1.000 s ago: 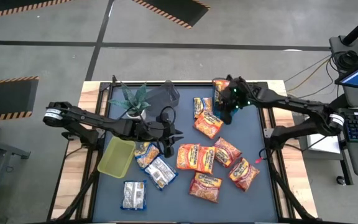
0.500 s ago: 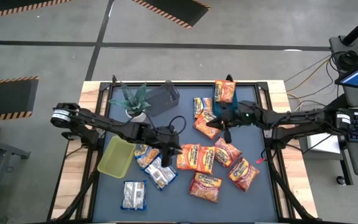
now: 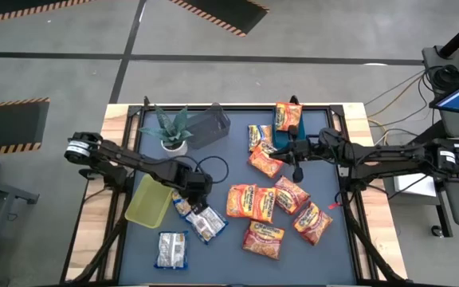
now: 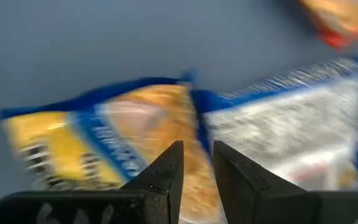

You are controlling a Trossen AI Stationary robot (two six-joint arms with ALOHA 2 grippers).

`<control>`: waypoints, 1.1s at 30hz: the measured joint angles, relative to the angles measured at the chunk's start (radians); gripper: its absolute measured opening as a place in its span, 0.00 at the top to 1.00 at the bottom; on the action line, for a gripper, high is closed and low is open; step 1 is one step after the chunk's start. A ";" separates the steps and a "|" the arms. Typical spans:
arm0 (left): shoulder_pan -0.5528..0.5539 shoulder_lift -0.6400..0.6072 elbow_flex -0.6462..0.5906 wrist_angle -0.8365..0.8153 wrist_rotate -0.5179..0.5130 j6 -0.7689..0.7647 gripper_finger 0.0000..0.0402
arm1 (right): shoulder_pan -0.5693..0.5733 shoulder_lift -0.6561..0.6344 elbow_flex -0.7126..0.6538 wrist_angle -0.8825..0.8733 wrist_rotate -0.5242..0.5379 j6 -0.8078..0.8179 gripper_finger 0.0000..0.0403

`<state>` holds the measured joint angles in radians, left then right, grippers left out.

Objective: Sort Maruchan noodles
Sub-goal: Put the blue noodle pack into the yellow bin

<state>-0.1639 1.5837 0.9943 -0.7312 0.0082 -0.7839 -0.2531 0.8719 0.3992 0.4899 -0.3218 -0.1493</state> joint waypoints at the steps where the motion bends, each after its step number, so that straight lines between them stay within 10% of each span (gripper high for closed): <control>1: 0.001 0.000 0.000 -0.002 -0.014 -0.014 0.83 | 0.000 -0.002 0.000 -0.001 0.000 0.000 0.97; 33: -0.058 0.017 -0.003 -0.025 -0.236 -0.036 0.83 | 0.000 0.014 0.000 -0.021 0.000 0.045 0.97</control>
<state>-0.2223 1.6009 0.9913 -0.7561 -0.2276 -0.8204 -0.2531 0.8864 0.3992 0.4689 -0.3214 -0.1043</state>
